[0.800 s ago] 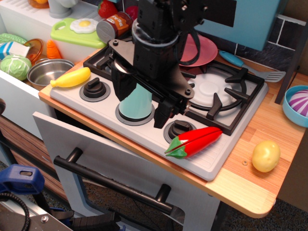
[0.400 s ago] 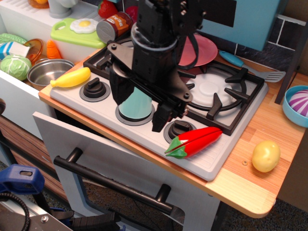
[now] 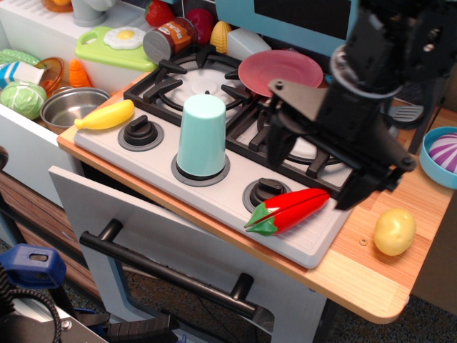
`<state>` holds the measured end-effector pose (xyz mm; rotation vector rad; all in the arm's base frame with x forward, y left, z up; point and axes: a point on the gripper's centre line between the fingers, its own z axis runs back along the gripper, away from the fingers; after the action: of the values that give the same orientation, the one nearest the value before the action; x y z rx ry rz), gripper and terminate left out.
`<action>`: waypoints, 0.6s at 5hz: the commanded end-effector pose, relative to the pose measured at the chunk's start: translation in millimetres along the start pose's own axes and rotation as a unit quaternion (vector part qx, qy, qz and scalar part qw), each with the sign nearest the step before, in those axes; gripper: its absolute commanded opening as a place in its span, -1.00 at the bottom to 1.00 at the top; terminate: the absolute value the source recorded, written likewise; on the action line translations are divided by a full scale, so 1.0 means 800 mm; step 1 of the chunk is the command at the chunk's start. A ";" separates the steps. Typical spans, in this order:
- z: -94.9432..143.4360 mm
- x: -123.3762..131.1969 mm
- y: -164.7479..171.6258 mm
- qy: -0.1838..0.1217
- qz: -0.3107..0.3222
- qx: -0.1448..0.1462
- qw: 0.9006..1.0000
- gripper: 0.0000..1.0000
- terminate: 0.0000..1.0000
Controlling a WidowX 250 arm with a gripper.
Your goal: Put potato on plate
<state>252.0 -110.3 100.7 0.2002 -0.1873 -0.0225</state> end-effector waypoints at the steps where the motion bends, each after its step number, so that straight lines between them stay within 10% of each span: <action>1: 0.003 0.043 -0.059 -0.046 -0.011 -0.012 0.999 1.00 -1.00; 3: -0.028 0.068 -0.095 -0.069 -0.003 -0.026 0.997 1.00 -1.00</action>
<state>304.2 -184.6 56.7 0.1263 -0.2852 -0.0633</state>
